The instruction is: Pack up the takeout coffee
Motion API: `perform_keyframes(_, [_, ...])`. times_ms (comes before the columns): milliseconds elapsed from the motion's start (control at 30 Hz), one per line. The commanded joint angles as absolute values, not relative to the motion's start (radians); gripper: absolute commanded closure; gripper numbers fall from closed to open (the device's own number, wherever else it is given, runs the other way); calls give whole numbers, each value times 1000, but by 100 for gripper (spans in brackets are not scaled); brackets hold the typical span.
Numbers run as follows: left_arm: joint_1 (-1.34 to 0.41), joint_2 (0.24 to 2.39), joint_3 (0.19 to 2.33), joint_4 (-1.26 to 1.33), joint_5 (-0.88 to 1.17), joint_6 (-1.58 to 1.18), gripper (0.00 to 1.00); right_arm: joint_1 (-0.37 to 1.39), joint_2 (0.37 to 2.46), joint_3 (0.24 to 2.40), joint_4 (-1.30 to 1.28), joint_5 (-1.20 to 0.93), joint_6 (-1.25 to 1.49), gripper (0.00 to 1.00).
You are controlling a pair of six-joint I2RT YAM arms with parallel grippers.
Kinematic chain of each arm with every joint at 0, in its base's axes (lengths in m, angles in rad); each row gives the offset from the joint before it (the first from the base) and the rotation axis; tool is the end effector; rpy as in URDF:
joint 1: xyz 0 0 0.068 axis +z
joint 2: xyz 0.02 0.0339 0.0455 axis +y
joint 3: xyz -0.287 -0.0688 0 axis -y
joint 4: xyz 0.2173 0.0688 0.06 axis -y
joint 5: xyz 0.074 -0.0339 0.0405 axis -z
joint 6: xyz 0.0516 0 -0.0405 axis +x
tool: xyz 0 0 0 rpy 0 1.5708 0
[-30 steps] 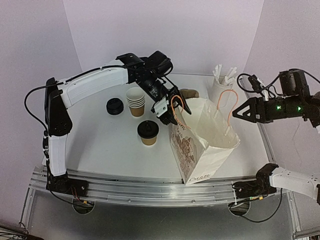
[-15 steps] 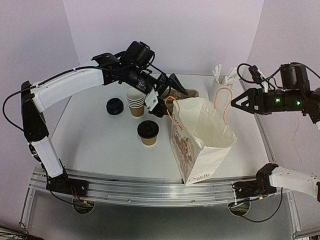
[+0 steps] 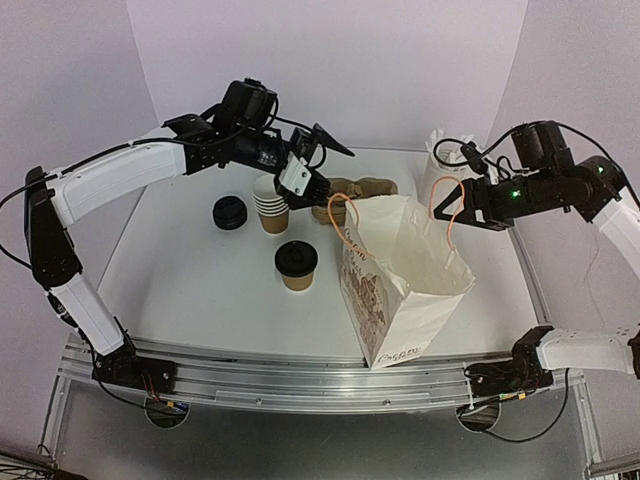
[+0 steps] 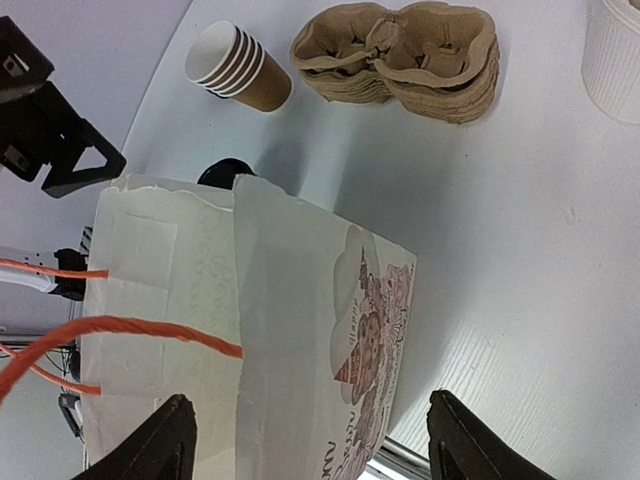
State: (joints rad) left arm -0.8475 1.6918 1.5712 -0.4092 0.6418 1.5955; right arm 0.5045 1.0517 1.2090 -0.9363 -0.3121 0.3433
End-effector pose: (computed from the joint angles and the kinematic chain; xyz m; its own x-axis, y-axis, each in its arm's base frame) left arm 0.2264 -0.3031 0.3735 0.9503 0.1335 -0.2811 0.3111 -0.3822 0.8701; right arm 0.1416 0.0963 0.3695 -0.7984 -0.0749 -0.5975 -0.4063 0.7994 0.4427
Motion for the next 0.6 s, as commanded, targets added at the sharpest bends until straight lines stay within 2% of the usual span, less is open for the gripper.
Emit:
perform_keyframes(0, [-841,1652,1552,-326,544,1501,5,505,1073,1150,-855,-359,313,25])
perform_keyframes(133, [-841,1637,1550,-344,417,1460,4,505,1108,1129,-826,-376,306,31])
perform_keyframes(267, [-841,1605,1562,-389,347,1418,4,505,1081,1148,-817,-359,332,44])
perform_keyframes(333, [-841,1597,1566,-396,325,1400,4,506,1062,1142,-817,-342,346,53])
perform_keyframes(433, [-839,1586,1553,-367,304,1369,4,507,1038,1112,-818,-310,375,75])
perform_keyframes(467, [-838,1585,1550,-357,305,1366,4,507,1032,1108,-819,-299,390,86])
perform_keyframes(567, [-838,1580,1542,-324,311,1344,4,507,1009,1123,-830,-236,402,95])
